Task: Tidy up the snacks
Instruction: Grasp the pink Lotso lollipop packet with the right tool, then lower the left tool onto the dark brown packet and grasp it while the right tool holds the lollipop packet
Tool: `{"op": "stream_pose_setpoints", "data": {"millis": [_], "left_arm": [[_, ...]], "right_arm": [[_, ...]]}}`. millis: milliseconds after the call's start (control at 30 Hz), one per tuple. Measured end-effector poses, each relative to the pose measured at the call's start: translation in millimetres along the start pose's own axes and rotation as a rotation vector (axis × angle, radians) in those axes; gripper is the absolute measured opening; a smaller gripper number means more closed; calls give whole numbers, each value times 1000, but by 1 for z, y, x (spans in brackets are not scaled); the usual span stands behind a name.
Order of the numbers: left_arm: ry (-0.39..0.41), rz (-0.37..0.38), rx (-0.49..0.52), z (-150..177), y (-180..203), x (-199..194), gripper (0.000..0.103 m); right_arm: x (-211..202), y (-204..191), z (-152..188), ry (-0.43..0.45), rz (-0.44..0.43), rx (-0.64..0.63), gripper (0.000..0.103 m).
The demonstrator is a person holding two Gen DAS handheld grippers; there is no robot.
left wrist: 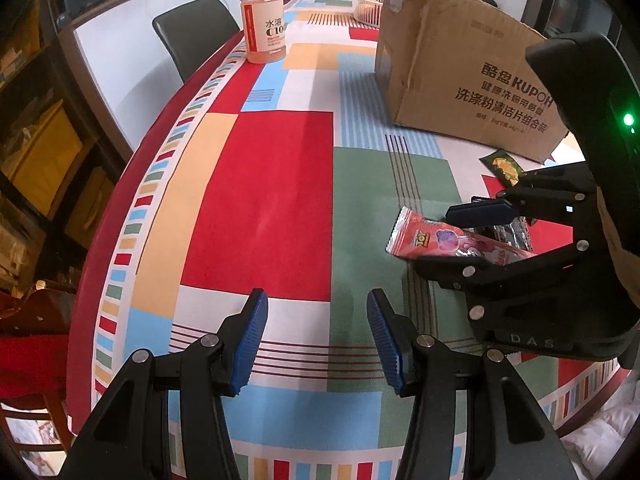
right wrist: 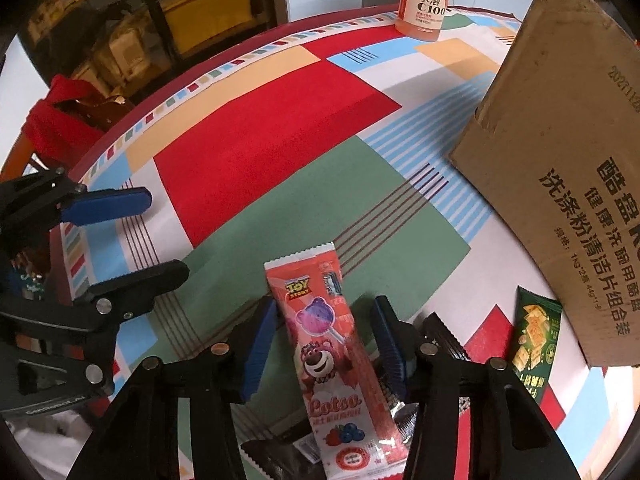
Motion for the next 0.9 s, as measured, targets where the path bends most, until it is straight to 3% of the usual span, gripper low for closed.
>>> {"op": "stream_pose_setpoints", "data": {"millis": [133,200,400,567,900], "left_arm": [[3,6,-8,-2,0,-1,51],[8,9,-11,-3,0,-2,51],[47,15,-21,-12,-1,-15,50],[90,36,-8,-24,6,-30,50],[138,142,116,-43,69,-50,50]], "right_arm": [[0,0,-3,17,-4,4,33],[-1,2,-3,25,-3,19,31],[-11,-1,-3,55,-10,29,31],[-42,0,-3,131,7,48,31],[-99,29,30,264,95,179,31]]}}
Point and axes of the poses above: each gripper's, at about its wrist camera, not at the fingertips, and x roughly the way its jaws point, y to its right, z to its underside, the point moved 7 cm from there along x, roughly the way its jaws point, and after that the axes turned 13 degrees about -z, right-handed, at the moved point
